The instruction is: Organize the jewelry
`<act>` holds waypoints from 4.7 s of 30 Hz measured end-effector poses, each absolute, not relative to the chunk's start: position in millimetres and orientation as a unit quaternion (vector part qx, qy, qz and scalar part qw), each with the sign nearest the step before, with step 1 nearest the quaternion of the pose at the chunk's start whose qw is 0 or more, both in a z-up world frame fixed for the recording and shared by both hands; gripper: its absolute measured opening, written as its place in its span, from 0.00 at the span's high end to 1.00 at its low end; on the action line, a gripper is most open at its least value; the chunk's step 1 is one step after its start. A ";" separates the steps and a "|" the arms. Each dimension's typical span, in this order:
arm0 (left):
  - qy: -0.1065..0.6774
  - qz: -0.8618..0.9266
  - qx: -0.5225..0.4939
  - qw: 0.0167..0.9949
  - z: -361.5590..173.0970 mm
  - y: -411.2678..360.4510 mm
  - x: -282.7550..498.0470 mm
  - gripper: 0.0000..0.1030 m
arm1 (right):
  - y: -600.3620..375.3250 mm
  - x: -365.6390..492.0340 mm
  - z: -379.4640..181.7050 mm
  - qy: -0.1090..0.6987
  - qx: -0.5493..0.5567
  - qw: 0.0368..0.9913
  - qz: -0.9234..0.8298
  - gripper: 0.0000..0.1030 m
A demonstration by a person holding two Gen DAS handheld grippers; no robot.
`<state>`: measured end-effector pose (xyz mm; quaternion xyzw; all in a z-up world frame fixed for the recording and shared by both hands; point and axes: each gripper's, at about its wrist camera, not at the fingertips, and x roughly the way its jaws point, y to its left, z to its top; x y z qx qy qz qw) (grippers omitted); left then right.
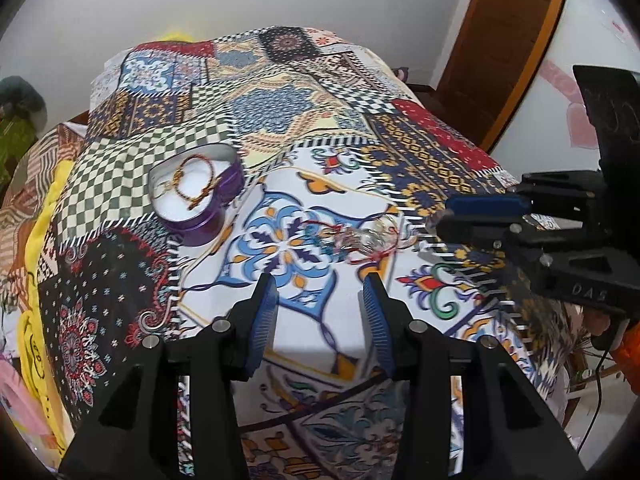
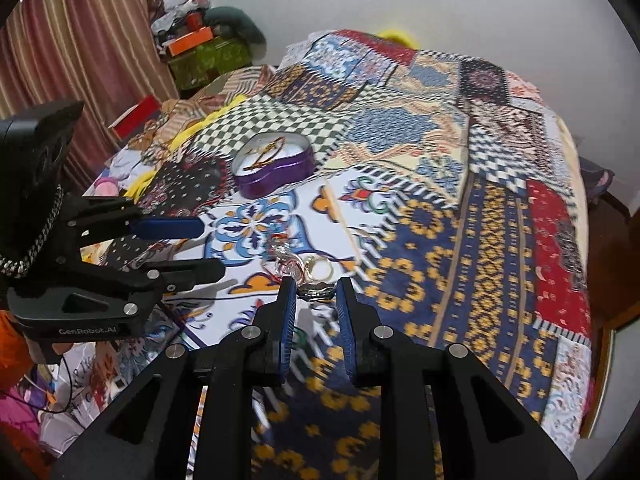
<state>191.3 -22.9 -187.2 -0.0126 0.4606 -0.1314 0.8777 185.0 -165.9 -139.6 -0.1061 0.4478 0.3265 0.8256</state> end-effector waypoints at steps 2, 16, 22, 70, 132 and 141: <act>0.459 -0.136 -0.007 0.878 -186.9 -29.0 192.1 0.57 | -171.0 186.1 -139.6 0.449 -0.103 0.826 0.324 0.82; 0.459 -0.103 -0.018 0.882 -195.3 -24.0 222.5 0.71 | -203.8 193.6 -154.1 0.462 -0.091 0.835 0.286 0.82; 0.479 -0.109 -0.053 0.870 -208.7 -20.1 241.2 0.78 | -205.9 198.1 -158.5 0.463 -0.081 0.835 0.287 0.82; 0.320 -0.085 -0.007 0.944 -88.1 19.3 155.7 0.95 | -141.4 202.8 -89.0 0.382 -0.058 0.858 0.339 0.82; 0.412 -0.074 -0.048 0.907 -192.1 86.4 296.6 0.95 | -48.2 299.0 -125.0 0.408 -0.107 0.831 0.362 0.82; 0.432 -0.072 -0.023 0.899 -202.0 88.4 293.4 0.85 | -31.9 295.7 -133.8 0.412 -0.141 0.821 0.369 0.82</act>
